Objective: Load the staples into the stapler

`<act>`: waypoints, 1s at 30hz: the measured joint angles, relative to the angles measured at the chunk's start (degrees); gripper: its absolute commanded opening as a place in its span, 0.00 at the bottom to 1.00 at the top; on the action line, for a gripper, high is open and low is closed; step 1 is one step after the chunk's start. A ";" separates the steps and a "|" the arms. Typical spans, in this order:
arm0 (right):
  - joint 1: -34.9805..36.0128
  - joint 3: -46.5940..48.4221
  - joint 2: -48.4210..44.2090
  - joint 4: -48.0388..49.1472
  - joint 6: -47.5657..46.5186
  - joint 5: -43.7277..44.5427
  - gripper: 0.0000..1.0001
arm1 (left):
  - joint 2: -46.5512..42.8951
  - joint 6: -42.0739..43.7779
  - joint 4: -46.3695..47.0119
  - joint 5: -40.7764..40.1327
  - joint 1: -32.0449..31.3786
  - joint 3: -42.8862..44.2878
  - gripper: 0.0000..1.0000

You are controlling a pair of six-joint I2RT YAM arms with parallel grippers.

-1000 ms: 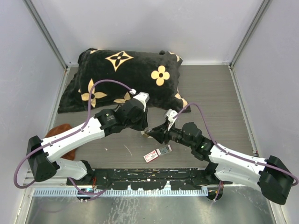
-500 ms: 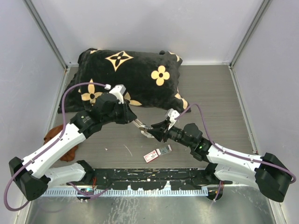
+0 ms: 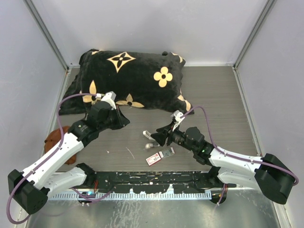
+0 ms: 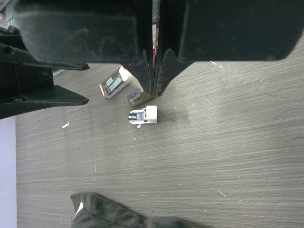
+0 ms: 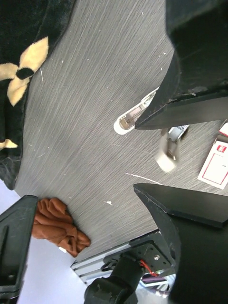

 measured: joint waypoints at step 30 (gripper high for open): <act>0.00 3.10 3.87 -24.46 7.32 5.75 0.49 | 1.46 8.74 21.11 6.12 -14.88 -23.37 0.72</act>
